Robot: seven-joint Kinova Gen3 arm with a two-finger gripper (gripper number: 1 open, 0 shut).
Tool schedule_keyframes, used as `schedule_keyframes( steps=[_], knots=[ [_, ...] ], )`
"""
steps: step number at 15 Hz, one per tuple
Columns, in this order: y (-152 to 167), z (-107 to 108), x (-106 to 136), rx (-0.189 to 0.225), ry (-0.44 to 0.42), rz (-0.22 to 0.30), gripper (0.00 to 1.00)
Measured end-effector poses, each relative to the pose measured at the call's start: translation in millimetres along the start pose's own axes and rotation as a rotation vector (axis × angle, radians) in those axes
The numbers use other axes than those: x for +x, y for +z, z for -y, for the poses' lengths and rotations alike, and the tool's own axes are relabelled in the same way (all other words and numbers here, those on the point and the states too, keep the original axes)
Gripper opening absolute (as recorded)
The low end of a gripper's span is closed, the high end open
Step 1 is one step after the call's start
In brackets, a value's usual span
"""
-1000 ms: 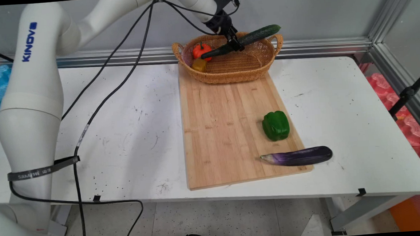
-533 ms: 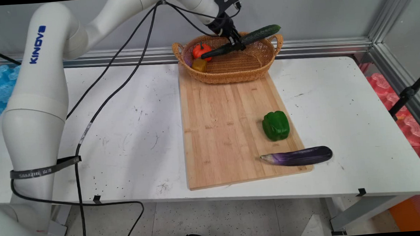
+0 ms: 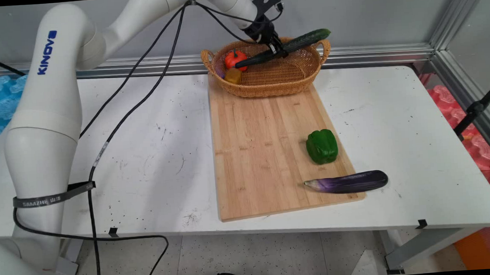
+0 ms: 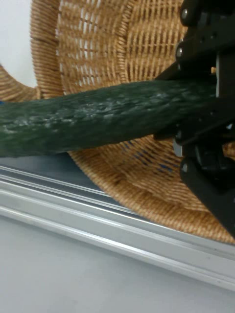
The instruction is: Place the picked object on the cutting board
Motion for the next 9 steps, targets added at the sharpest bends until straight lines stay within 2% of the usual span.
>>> schedule_keyframes(
  steps=[5, 9],
  knots=[
    [-14.7, -7.6, 27.7, 0.017, 0.011, -0.016, 0.0],
    [-33.1, -25.1, 57.4, 0.022, 0.011, -0.022, 0.0]
  ],
)
